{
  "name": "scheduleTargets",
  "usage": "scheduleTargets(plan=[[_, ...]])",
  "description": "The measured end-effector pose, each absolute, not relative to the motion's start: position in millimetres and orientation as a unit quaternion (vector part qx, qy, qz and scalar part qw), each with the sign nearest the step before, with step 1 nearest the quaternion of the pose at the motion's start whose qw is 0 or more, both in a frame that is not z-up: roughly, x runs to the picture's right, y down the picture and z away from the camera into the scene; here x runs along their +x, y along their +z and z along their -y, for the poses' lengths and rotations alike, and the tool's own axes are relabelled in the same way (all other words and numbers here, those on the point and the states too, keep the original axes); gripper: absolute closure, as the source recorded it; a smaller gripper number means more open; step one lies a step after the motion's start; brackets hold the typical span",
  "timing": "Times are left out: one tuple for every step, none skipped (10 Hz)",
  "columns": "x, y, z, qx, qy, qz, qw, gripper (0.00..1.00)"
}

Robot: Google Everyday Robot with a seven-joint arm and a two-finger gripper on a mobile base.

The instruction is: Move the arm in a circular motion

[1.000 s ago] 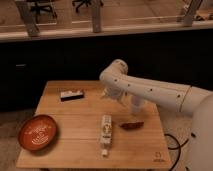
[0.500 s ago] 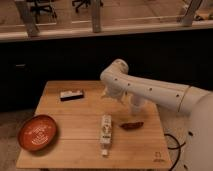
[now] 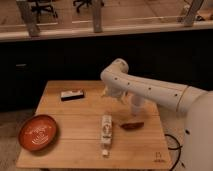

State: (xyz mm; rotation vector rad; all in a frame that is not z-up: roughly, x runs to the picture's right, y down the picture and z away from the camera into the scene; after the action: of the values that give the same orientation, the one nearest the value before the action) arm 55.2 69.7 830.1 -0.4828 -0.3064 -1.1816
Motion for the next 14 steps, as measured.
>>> scheduleTargets(plan=[[60,832,-68,-0.225,-0.548,0.142,0.793,0.20],[61,834,-67,-0.224,-0.549,0.143,0.793,0.20],[61,835,-67,-0.224,-0.548,0.144,0.793,0.20],[60,835,-67,-0.224,-0.547,0.146,0.793,0.20],[62,837,-67,-0.224,-0.549,0.147,0.792,0.20],[66,837,-67,-0.223,-0.550,0.147,0.791,0.20],[68,837,-67,-0.223,-0.550,0.149,0.791,0.20],[71,837,-67,-0.224,-0.548,0.149,0.792,0.20],[69,838,-67,-0.223,-0.549,0.151,0.792,0.20],[70,838,-67,-0.223,-0.549,0.153,0.791,0.20],[72,838,-66,-0.222,-0.549,0.153,0.791,0.20],[72,838,-66,-0.223,-0.548,0.154,0.791,0.20],[74,838,-65,-0.222,-0.549,0.155,0.791,0.24],[75,838,-64,-0.221,-0.549,0.156,0.791,0.28]])
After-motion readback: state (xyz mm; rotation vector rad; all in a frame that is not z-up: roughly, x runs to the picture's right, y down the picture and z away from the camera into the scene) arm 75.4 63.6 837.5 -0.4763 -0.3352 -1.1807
